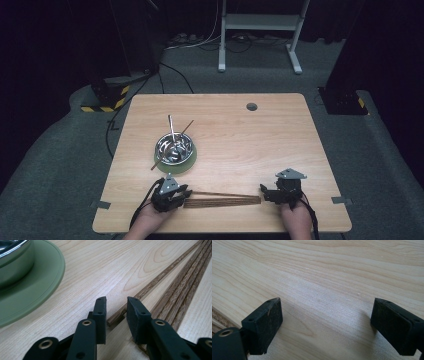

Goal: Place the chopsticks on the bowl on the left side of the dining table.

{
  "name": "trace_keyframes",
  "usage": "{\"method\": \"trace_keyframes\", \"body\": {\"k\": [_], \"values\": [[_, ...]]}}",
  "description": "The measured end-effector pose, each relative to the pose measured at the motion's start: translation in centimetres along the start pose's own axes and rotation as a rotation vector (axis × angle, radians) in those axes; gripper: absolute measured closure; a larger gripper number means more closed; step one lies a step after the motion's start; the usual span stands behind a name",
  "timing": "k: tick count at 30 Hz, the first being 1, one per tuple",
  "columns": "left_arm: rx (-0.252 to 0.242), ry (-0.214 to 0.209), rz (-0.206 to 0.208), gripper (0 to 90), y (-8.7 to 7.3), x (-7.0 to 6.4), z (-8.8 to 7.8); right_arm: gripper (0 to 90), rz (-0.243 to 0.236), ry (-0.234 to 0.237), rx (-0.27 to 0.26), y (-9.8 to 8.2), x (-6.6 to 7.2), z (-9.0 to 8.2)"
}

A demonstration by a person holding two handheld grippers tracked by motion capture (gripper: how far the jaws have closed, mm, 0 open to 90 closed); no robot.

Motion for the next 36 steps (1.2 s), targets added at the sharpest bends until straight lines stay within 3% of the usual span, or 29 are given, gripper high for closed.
{"method": "trace_keyframes", "body": {"k": [20,26,30,33,36], "values": [[-0.002,0.025,0.020,81.2,0.0,-0.2,0.1,10.0,-0.010,0.003,-0.003,0.0,0.0,0.0],[-0.006,0.049,0.041,83.3,-0.1,-0.3,0.0,10.0,-0.010,0.002,-0.003,0.0,0.0,0.0],[-0.002,0.071,0.018,69.4,0.3,-0.1,0.3,10.0,-0.010,0.002,-0.003,0.0,0.0,0.0],[-0.007,0.091,0.049,64.7,0.7,-0.2,0.8,10.0,-0.010,0.002,-0.003,0.0,0.0,0.0],[-0.004,0.070,0.042,63.1,1.2,-0.1,1.4,10.0,-0.010,0.002,-0.003,0.0,0.0,0.0]]}}
Point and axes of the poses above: each handheld gripper's, and its own axes: z roughly forward along the jaws, y roughly out of its top, x roughly to its left, the point moved 5 cm from there along z, roughly forward along the jaws, and after that the axes turned 8 degrees about -z, right-handed, at the moved point
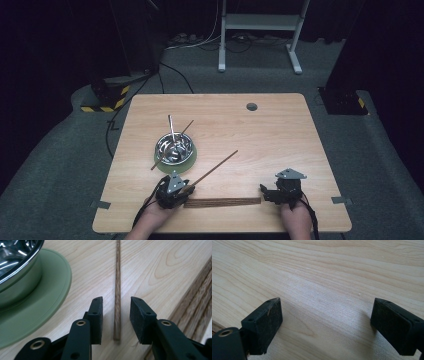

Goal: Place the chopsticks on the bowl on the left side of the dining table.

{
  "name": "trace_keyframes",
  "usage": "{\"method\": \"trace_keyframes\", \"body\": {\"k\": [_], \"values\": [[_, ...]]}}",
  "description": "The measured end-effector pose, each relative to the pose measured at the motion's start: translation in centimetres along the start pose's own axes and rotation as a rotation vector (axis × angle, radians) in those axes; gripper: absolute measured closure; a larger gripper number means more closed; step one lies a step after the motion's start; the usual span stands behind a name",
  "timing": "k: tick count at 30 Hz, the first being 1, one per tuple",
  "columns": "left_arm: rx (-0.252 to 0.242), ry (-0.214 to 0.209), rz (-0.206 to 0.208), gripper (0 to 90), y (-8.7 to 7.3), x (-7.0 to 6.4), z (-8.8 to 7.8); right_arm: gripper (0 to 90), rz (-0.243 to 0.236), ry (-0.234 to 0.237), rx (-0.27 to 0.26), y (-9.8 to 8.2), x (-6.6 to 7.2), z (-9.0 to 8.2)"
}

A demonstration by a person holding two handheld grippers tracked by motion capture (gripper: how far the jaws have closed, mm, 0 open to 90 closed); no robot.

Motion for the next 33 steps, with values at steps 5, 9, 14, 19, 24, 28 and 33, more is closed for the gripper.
{"method": "trace_keyframes", "body": {"k": [5,9,14,19,24,28,33], "values": [[0.005,-0.031,-0.032,81.3,0.1,0.3,0.1,10.0,-0.002,-0.001,0.000,0.0,0.0,0.0],[0.005,-0.031,-0.043,83.8,0.1,0.4,0.0,10.0,-0.001,-0.001,0.000,0.0,0.0,0.0],[-0.023,-0.019,-0.013,84.2,-0.1,0.2,-0.5,10.0,-0.001,-0.001,0.000,0.0,0.0,0.0],[-0.093,-0.030,-0.044,84.3,0.1,0.8,-1.9,10.0,-0.002,0.003,0.000,0.0,0.0,0.0],[-0.186,-0.022,-0.072,84.3,1.0,1.5,-3.8,10.1,-0.005,0.004,0.000,0.0,0.0,0.0],[-0.232,-0.009,-0.074,84.4,1.2,1.8,-5.1,10.1,-0.007,0.004,0.000,0.0,0.1,0.0],[-0.255,0.020,-0.098,84.4,1.2,2.7,-6.1,10.1,-0.007,0.004,0.000,0.0,0.1,0.0]]}}
Point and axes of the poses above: each handheld gripper's, and its own axes: z roughly forward along the jaws, y roughly out of its top, x roughly to its left, the point moved 5 cm from there along z, roughly forward along the jaws, and after that the axes turned 8 degrees about -z, right-handed, at the moved point
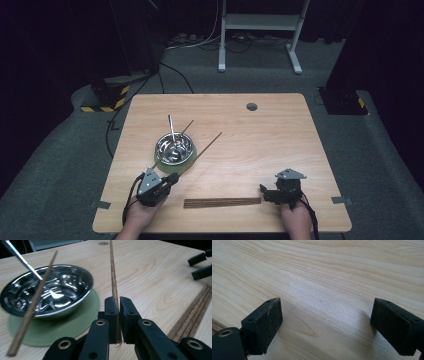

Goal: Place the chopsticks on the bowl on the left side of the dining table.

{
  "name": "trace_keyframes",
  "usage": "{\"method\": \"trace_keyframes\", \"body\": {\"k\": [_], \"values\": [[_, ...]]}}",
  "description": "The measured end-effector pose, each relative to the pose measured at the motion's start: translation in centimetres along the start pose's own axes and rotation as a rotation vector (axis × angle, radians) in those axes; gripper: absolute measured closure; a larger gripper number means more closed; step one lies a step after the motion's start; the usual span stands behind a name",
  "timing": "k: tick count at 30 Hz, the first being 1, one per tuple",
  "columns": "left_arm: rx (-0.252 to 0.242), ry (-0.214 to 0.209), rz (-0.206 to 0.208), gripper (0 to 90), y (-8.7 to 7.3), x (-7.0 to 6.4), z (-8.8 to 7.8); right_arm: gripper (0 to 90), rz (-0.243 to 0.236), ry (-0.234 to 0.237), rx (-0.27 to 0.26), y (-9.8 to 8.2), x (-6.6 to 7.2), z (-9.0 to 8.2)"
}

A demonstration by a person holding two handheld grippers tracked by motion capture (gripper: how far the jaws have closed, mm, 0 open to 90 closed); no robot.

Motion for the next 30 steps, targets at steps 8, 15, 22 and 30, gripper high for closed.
{"method": "trace_keyframes", "body": {"k": [8,15,22,30], "values": [[-0.004,0.087,0.017,84.3,0.5,2.1,-1.1,10.2,-0.005,0.001,-0.002,0.0,0.1,0.0],[0.000,0.109,0.009,84.3,0.9,2.8,-1.8,10.2,-0.004,0.008,0.000,0.0,0.2,0.0],[0.000,0.143,-0.003,84.3,0.8,3.9,-1.3,10.2,-0.007,0.006,-0.007,0.0,0.3,0.0],[0.018,0.166,0.002,84.3,1.2,4.6,-0.7,10.2,-0.012,0.016,-0.003,0.0,0.3,0.0]]}}
Point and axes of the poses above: each handheld gripper's, and its own axes: z roughly forward along the jaws, y roughly out of its top, x roughly to its left, the point moved 5 cm from there along z, roughly forward along the jaws, and after that the axes turned 8 degrees about -z, right-handed, at the moved point
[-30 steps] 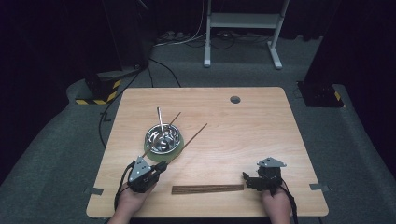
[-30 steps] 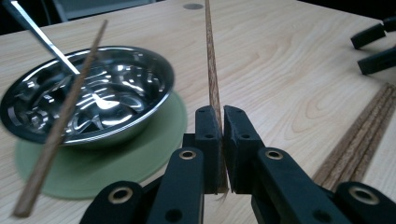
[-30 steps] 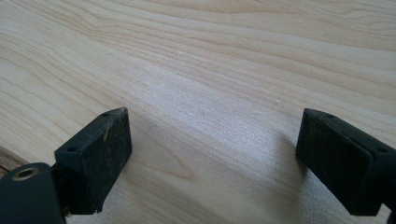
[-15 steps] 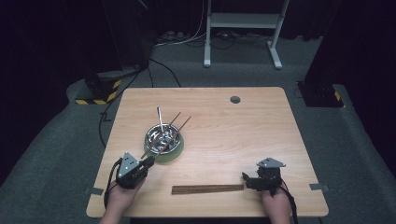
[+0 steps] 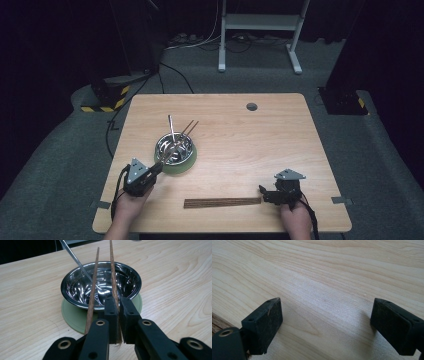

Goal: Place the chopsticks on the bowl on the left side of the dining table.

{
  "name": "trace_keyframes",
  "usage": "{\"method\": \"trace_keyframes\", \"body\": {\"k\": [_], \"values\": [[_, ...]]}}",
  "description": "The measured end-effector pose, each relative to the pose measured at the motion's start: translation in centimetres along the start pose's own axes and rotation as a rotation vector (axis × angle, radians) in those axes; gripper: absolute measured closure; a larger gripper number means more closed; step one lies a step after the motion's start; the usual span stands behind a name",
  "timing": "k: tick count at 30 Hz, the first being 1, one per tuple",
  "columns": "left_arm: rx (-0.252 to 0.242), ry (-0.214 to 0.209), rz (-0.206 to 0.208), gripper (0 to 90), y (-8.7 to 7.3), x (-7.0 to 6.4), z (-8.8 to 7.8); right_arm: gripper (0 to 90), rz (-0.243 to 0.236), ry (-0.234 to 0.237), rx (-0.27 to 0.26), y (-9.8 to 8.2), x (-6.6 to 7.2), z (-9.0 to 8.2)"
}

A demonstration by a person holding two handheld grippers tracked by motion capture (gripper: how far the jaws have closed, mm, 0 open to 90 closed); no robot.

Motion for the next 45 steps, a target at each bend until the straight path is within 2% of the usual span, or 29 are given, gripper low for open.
{"method": "trace_keyframes", "body": {"k": [2,5,7,10,14,21,23,32,34,36,38,40,42,45], "values": [[0.001,0.005,-0.007,84.3,0.1,0.1,0.1,10.2,0.000,0.003,0.002,0.0,0.0,0.0],[0.002,0.011,0.006,84.3,0.2,0.1,0.2,10.2,-0.001,0.003,0.002,0.0,0.0,0.0],[-0.001,0.013,-0.012,84.3,0.3,0.1,0.3,10.2,-0.001,0.000,-0.002,0.0,0.0,0.0],[0.006,0.020,0.007,84.3,0.3,0.1,0.4,10.2,-0.002,0.005,0.003,0.0,0.0,0.0],[0.008,0.028,0.003,84.3,0.4,0.2,0.6,10.2,-0.001,0.004,0.001,0.0,0.0,0.0],[0.024,0.047,0.023,84.3,0.4,0.3,1.0,10.2,-0.002,0.005,0.002,0.0,0.0,0.0],[0.024,0.051,0.010,84.2,0.4,0.3,1.1,10.2,-0.003,0.002,-0.001,0.0,0.0,0.0],[0.036,0.056,0.023,84.2,0.3,0.4,1.4,10.2,-0.004,0.004,0.001,0.0,0.0,0.0],[0.041,0.062,0.031,84.1,0.3,0.4,1.4,10.2,-0.005,0.004,0.002,0.0,0.0,0.0],[0.039,0.070,0.023,84.1,0.3,0.4,1.4,10.2,-0.005,0.004,0.001,0.0,0.0,0.0],[0.046,0.083,0.039,84.1,0.3,0.4,1.5,10.2,-0.005,0.004,0.001,0.0,0.0,0.0],[0.046,0.094,0.026,84.1,0.3,0.2,1.6,10.2,-0.005,0.004,0.001,0.0,0.0,0.0],[0.044,0.099,0.039,83.9,0.4,0.3,1.5,10.2,-0.005,0.004,0.001,0.0,0.0,0.0],[0.037,0.105,0.037,83.4,0.4,0.3,1.5,10.2,-0.005,0.002,0.000,0.0,0.0,0.0]]}}
Point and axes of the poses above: each handheld gripper's, and its own axes: z roughly forward along the jaws, y roughly out of its top, x roughly to its left, the point moved 5 cm from there along z, roughly forward along the jaws, and after that the axes turned 8 degrees about -z, right-handed, at the moved point
